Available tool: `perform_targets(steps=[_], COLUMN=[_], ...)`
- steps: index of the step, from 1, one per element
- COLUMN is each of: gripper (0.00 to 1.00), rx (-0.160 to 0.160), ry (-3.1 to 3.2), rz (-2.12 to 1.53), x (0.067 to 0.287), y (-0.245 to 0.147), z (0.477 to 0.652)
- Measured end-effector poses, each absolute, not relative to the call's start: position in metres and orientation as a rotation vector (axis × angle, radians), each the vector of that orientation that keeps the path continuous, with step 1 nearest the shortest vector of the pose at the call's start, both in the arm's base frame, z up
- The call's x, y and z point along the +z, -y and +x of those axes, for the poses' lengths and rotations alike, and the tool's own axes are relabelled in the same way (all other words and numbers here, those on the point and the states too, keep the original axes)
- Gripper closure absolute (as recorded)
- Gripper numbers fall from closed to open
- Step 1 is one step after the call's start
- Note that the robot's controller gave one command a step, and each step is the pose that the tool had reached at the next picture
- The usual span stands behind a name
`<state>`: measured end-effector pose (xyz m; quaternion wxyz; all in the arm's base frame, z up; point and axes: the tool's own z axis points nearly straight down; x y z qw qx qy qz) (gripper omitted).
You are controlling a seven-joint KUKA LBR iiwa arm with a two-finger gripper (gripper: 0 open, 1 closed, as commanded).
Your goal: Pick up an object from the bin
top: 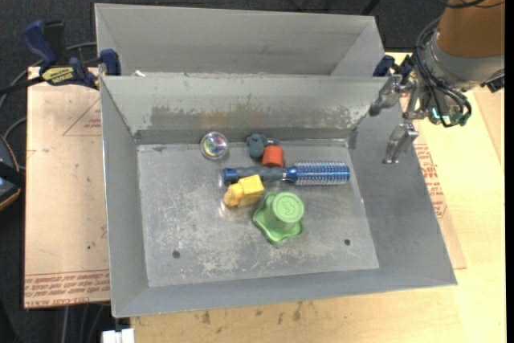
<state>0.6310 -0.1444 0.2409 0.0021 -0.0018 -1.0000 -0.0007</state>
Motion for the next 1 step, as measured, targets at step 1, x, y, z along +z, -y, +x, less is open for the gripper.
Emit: perform_targets(steps=[1], gripper=[0.00], rx=[-0.006], ry=[3.126], rz=[0.275], x=[0.1336], y=[0.0921], z=[0.6518])
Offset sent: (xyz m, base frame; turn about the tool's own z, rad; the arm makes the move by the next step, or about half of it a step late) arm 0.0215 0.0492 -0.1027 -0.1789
